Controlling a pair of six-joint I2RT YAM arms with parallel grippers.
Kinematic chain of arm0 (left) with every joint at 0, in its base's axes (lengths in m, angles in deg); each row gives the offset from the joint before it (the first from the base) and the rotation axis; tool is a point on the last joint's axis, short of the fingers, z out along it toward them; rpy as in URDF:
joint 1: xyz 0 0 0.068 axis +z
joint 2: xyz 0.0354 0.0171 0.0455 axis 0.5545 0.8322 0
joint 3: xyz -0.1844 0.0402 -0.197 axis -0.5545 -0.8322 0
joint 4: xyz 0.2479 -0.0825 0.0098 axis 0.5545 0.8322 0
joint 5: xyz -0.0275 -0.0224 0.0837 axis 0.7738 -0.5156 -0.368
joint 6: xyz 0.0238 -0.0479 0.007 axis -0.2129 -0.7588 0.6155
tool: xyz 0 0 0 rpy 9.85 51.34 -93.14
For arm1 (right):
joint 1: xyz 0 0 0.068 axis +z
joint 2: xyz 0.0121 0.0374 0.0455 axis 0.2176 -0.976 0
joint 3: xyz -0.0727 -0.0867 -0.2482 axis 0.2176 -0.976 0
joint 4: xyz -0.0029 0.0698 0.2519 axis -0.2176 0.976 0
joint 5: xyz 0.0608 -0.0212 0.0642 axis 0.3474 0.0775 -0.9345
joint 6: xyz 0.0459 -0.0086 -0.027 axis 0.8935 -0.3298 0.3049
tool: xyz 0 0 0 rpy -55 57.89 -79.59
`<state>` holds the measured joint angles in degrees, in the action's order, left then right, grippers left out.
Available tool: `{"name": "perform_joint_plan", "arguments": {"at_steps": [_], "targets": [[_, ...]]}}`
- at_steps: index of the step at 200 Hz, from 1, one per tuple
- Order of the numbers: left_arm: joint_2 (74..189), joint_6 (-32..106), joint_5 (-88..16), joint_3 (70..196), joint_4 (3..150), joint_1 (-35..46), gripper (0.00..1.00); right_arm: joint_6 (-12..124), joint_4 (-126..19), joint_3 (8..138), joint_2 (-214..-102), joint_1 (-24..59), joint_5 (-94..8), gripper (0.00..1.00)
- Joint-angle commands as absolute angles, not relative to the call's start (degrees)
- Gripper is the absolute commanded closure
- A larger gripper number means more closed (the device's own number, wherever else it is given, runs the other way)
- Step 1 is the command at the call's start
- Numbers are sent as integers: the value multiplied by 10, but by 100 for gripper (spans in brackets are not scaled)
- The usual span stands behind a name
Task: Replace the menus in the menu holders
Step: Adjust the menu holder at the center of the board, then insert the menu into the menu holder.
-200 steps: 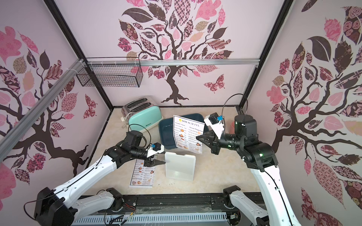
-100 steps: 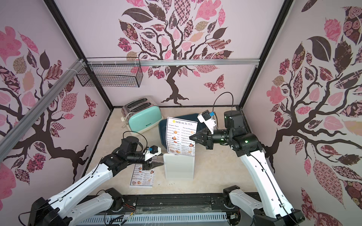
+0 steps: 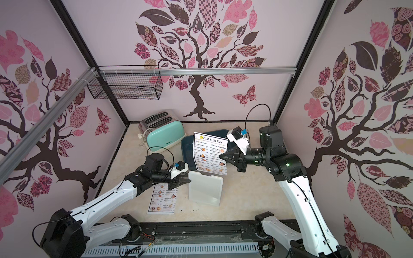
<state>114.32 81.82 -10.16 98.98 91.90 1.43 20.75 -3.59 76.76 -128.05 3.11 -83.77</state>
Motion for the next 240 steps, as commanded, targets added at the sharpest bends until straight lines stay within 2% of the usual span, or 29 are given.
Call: {"name": "perform_joint_plan", "arguments": {"at_steps": [1, 29, 47, 61, 119, 167, 240], "targets": [[1163, 854, -176, 1000, 879, 13, 67, 192, -15, 793, -1269, 33, -801, 100], [1205, 864, -228, 1008, 823, 6, 66, 226, -35, 783, -1257, 33, -764, 100], [1230, 866, -266, 1017, 789, -4, 65, 296, -74, 763, -1242, 33, -684, 100], [1233, 863, -286, 1020, 778, -8, 64, 332, -93, 754, -1233, 33, -662, 100], [1085, 806, -327, 939, 787, -11, 56, 610, -227, 674, -1190, 33, -626, 100], [990, 680, -323, 871, 758, -13, 54, 678, -210, 668, -1198, 33, -689, 100], [983, 681, -330, 861, 759, -13, 54, 744, -279, 626, -1213, 34, -776, 100]]}}
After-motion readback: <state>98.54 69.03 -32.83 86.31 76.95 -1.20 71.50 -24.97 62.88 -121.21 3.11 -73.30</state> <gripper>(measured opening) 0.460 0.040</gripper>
